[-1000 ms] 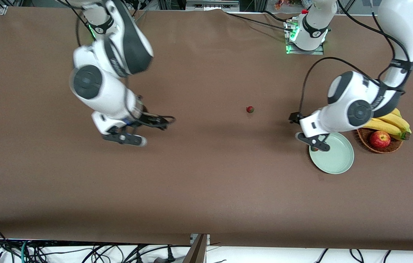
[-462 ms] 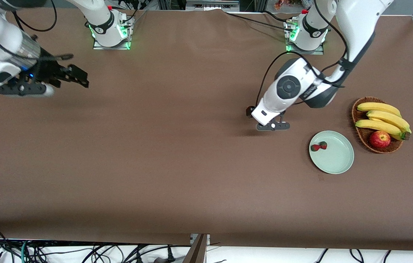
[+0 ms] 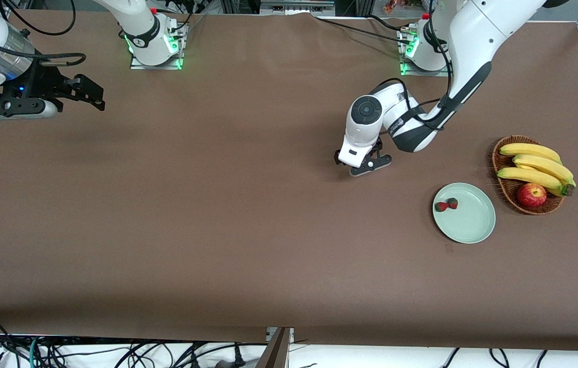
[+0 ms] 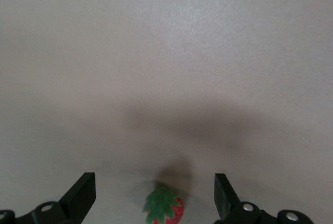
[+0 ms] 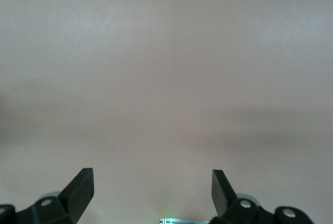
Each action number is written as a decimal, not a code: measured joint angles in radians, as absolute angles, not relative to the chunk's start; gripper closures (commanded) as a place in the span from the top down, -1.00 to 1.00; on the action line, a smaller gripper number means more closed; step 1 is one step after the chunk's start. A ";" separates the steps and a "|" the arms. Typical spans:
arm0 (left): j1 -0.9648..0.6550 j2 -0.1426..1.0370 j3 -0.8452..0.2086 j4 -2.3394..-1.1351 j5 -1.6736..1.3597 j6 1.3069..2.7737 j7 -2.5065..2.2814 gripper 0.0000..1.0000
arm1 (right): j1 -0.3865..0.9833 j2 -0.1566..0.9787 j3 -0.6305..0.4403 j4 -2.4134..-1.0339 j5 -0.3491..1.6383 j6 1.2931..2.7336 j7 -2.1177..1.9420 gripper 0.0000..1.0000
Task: Collect all strawberries into plate
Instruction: 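Lower the left gripper onto the third strawberry and grasp it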
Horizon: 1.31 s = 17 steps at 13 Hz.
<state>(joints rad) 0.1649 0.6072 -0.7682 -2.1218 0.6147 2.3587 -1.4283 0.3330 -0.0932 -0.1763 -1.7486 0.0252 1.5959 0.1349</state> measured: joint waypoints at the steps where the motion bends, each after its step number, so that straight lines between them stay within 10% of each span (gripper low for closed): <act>1: 0.169 0.613 -0.766 -2.136 0.615 2.399 -1.475 1.00 | 0.333 -0.090 -0.176 -1.743 0.025 1.597 0.135 0.99; 3: 0.171 0.615 -0.766 -2.159 0.615 2.438 -1.532 0.79 | 0.332 -0.084 -0.176 -1.733 0.025 1.599 0.135 0.99; 7: 0.171 0.615 -0.767 -2.175 0.615 2.443 -1.552 -0.91 | 0.328 -0.023 -0.184 -1.648 -0.034 1.606 0.135 0.99; 17: 0.212 0.579 -0.773 -2.094 0.617 2.249 -1.457 -1.00 | 0.329 0.009 -0.177 -1.604 -0.049 1.590 0.156 0.99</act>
<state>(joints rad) 0.2117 0.5785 -0.7733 -2.0942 0.6165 2.2489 -1.4568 0.3295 0.0095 -0.1773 -1.6039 -0.0494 1.5902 0.1558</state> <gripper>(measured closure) 0.683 0.000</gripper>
